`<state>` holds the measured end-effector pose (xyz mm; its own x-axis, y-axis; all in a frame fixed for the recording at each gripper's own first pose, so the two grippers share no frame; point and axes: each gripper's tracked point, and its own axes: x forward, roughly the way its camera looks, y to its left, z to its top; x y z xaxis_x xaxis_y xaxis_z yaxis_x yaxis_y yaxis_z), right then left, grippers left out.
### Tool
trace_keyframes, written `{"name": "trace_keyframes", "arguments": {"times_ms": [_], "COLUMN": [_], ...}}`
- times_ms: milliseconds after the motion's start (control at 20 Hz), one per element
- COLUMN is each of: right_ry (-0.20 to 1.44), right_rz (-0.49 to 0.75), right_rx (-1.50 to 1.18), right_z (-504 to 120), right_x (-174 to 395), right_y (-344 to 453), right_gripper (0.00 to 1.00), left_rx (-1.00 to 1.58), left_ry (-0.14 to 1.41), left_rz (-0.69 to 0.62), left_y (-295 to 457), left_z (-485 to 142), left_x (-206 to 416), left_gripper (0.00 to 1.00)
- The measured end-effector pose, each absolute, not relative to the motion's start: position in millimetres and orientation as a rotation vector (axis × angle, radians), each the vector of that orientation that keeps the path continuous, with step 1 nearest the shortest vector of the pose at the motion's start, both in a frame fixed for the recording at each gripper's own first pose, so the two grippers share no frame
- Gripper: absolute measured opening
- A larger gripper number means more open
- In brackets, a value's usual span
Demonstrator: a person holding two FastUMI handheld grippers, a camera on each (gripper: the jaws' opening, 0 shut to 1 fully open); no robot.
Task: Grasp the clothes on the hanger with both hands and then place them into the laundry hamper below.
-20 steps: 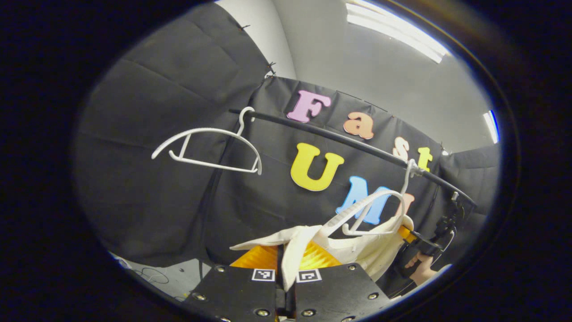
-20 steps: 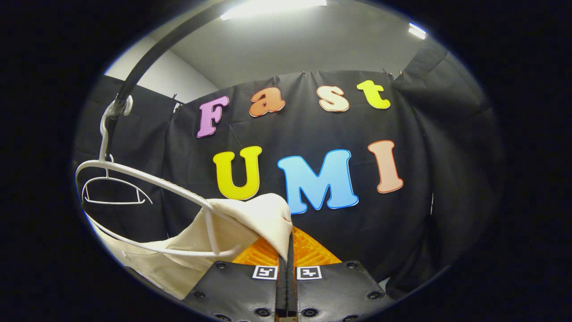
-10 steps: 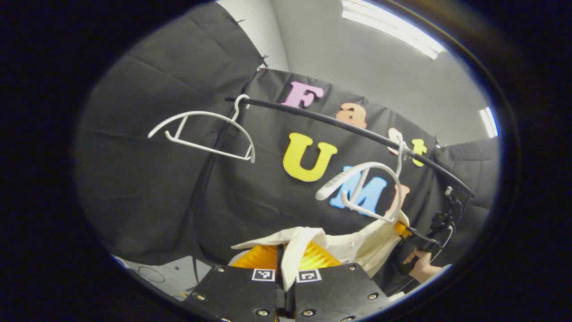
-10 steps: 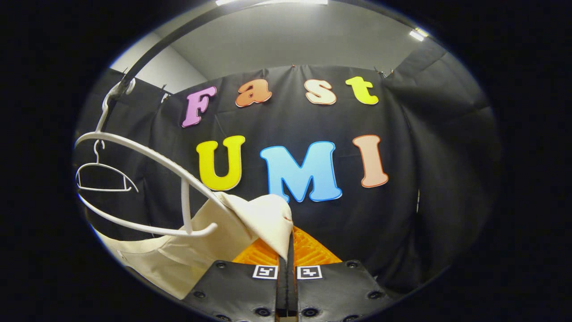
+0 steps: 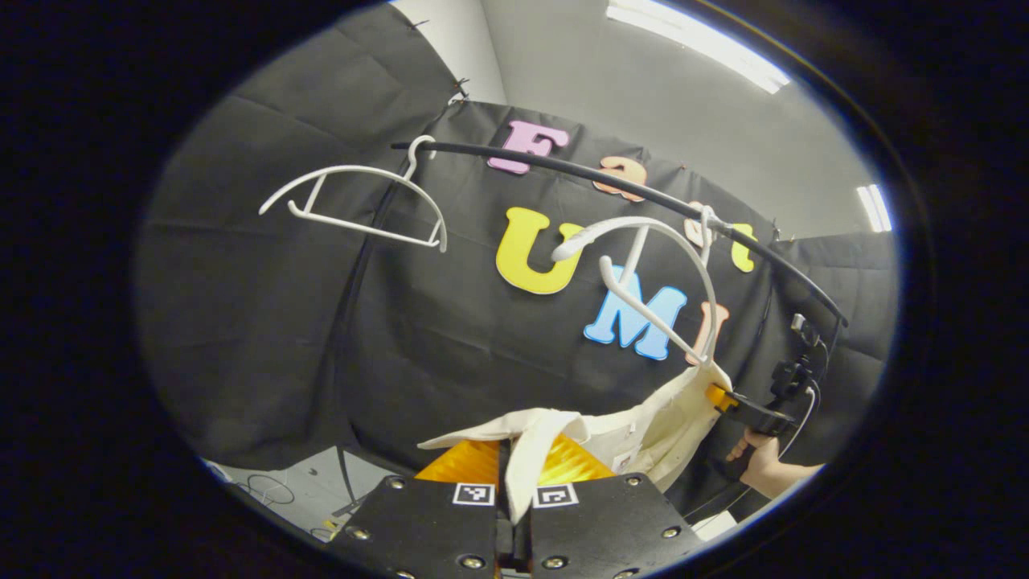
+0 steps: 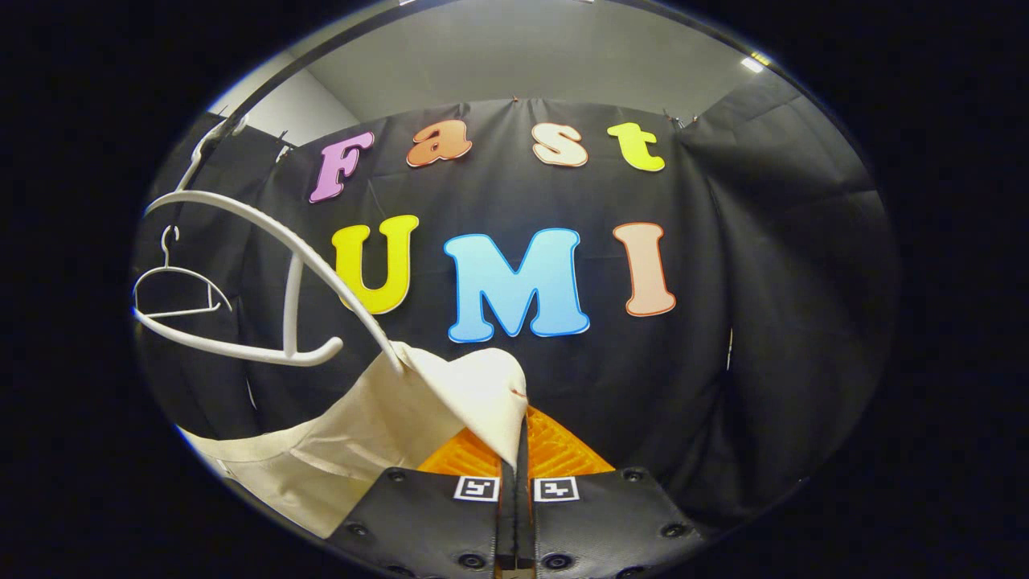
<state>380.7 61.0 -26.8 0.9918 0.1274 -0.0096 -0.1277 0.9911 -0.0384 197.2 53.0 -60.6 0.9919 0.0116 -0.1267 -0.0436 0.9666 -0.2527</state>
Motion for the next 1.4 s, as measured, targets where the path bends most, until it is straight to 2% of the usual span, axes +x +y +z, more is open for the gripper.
{"name": "trace_keyframes", "arguments": {"times_ms": [200,450,650,800,1050,1400], "right_ry": [0.066,0.103,0.100,0.055,0.072,0.247], "right_rz": [0.146,0.238,0.231,0.234,0.275,0.349], "right_rx": [-0.029,-0.083,-0.146,-0.152,-0.116,0.008], "right_z": [-48.5,-62.1,-52.0,-37.3,-35.1,-98.1], "right_x": [365.0,314.7,250.4,200.4,125.6,69.6], "right_y": [55.0,69.9,79.3,101.2,141.6,199.1], "right_gripper": [0.01,0.01,0.02,0.02,0.01,0.00], "left_rx": [-0.247,-0.178,-0.123,-0.088,-0.084,-0.066], "left_ry": [0.140,0.139,0.146,0.145,0.123,0.202], "left_rz": [0.039,0.054,-0.026,-0.114,-0.177,-0.220], "left_y": [50.2,54.8,55.2,72.6,105.9,112.8], "left_z": [-67.5,-60.7,-40.1,-26.6,-11.9,-53.6], "left_x": [198.4,193.8,180.8,148.6,111.0,102.6], "left_gripper": [0.02,0.01,0.02,0.02,0.01,0.02]}}
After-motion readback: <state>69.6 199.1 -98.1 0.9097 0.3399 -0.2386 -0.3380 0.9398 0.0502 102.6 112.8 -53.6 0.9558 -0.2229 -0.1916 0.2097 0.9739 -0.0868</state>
